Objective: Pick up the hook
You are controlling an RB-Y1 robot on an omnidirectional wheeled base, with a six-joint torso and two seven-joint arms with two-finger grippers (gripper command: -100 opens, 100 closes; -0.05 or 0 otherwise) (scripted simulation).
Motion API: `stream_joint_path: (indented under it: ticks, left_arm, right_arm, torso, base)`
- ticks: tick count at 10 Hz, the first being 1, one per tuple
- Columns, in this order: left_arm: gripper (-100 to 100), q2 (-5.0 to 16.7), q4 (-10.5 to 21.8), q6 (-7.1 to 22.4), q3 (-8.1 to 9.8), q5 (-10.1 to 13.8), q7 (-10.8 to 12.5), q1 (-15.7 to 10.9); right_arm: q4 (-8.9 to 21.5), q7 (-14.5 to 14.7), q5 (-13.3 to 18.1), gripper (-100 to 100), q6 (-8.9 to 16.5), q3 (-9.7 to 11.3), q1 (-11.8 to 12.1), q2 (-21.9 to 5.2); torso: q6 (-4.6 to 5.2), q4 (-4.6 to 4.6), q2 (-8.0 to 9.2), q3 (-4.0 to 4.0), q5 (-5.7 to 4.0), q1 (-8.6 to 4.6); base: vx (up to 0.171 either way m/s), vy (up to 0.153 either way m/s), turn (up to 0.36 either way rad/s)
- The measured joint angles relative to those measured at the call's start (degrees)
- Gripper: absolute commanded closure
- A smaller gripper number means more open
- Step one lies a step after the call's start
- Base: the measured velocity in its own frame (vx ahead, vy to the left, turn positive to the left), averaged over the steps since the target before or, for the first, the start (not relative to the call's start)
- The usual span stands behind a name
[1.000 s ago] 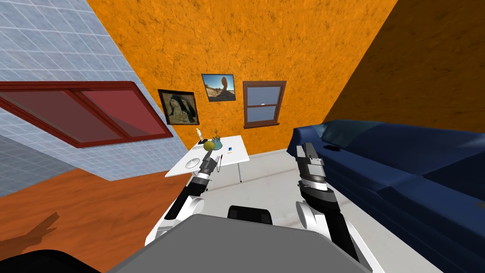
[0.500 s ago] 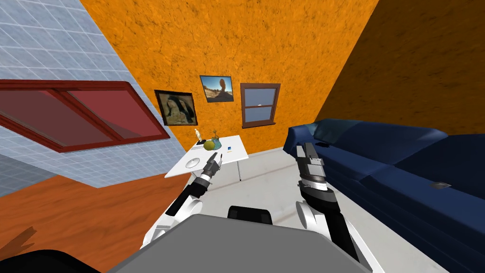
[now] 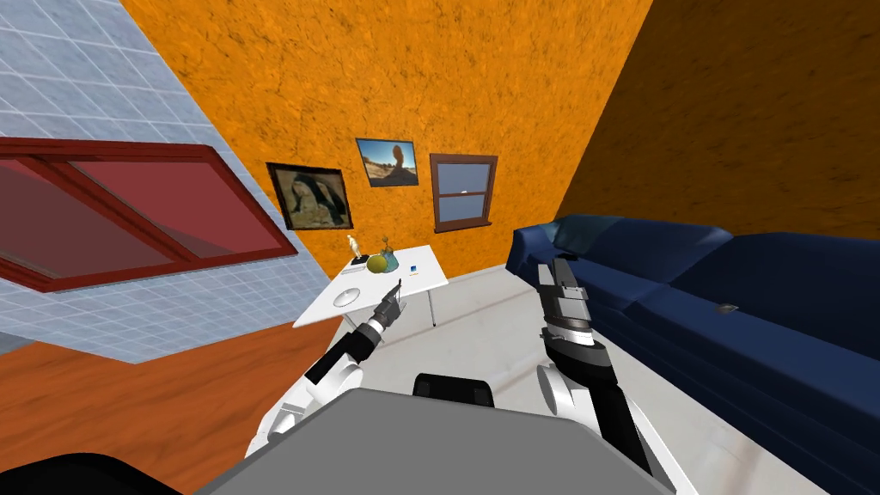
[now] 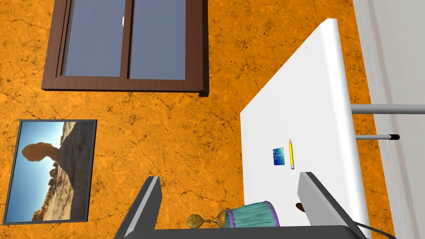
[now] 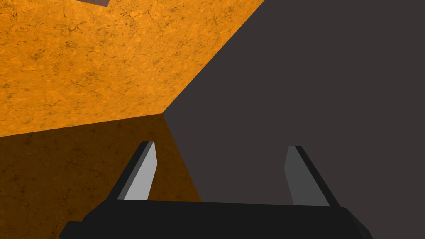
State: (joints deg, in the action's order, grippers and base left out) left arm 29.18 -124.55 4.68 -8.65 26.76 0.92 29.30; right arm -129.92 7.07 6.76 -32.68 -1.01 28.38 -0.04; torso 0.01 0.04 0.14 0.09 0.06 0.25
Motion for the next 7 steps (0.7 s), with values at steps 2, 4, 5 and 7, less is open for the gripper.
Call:
stream_joint_path:
  ticks: [2, 4, 5, 7]
  left_arm:
    - [-100, 2.12, 1.30, 2.30, -1.33, 1.61, -0.68, -0.23]
    - [-100, 4.67, 1.87, 4.92, -1.96, 3.53, -0.95, -0.63]
    - [-100, 5.31, 1.81, 6.05, -2.27, 4.01, -1.16, -0.41]
    - [-100, 8.41, 3.00, 9.13, -3.76, 6.37, -1.84, -0.92]
  right_arm:
    - [0.00, 0.00, 0.00, 0, 0.00, 0.00, 0.00, 0.00]
    - [0.00, 0.00, 0.00, 0, 0.00, 0.00, 0.00, 0.00]
    - [0.00, 0.00, 0.00, 0, 0.00, 0.00, 0.01, 0.00]
    - [0.00, 0.00, 0.00, 0, 0.00, 0.00, 0.00, 0.00]
  torso:
    - [0.00, -0.03, -0.11, -0.06, -0.01, -0.03]
    - [0.00, -0.03, -0.10, -0.06, 0.00, 0.01]
    - [-0.04, -0.02, -0.11, -0.06, 0.00, 0.00]
    - [0.00, -0.04, -0.16, -0.09, 0.03, 0.13]
  base:
    - [-0.021, 0.037, -0.116]
    - [-0.027, 0.045, -0.128]
    - [-0.021, 0.052, -0.146]
    - [-0.008, 0.073, -0.192]
